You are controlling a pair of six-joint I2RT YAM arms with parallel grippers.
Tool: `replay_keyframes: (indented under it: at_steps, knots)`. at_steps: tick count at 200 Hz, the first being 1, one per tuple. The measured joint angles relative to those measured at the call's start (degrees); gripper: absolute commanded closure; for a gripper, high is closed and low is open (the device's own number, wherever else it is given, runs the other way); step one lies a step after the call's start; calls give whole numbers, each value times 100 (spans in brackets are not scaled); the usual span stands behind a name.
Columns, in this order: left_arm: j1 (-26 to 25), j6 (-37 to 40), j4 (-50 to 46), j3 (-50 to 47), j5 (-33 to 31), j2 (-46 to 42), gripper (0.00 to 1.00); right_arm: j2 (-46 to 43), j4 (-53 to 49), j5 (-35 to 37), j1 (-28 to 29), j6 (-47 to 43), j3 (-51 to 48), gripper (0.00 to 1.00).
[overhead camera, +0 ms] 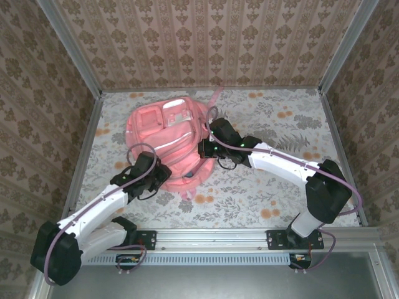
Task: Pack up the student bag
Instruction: Rotate the student bag at the top-center of the table, then zip the student bag at the top-center of the table.
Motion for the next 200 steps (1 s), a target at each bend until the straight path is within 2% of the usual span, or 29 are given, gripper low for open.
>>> replay_keyframes:
  at_steps: [5,17,52,65,98,144,163,186,200]
  knots:
    - [-15,-37,22,0,-44,9,100,0,-2,0,9,2,0,94]
    - [-15,-79,28,-2,-107,9,100,0,-7,2,35,37,0,88]
    - [-48,-101,-190,-4,-280,-249,100,-267,-205,151,44,35,0,58]
    - [-48,-103,-372,-4,-345,-404,100,-599,-234,280,44,-68,9,55]
    - [-46,-118,-514,-7,-409,-601,100,-1121,-306,588,37,-238,278,51]
    - [-48,-133,-549,-4,-407,-601,100,-1141,-313,595,98,-262,-107,51]
    - [-48,-133,-590,31,-404,-601,100,-1117,-306,640,348,-326,-442,53]
    - [-63,-133,-640,120,-404,-575,100,-1012,-271,793,896,-461,-728,61]
    - [-94,-140,-671,181,-407,-511,100,-903,-170,881,1211,-498,-852,61]
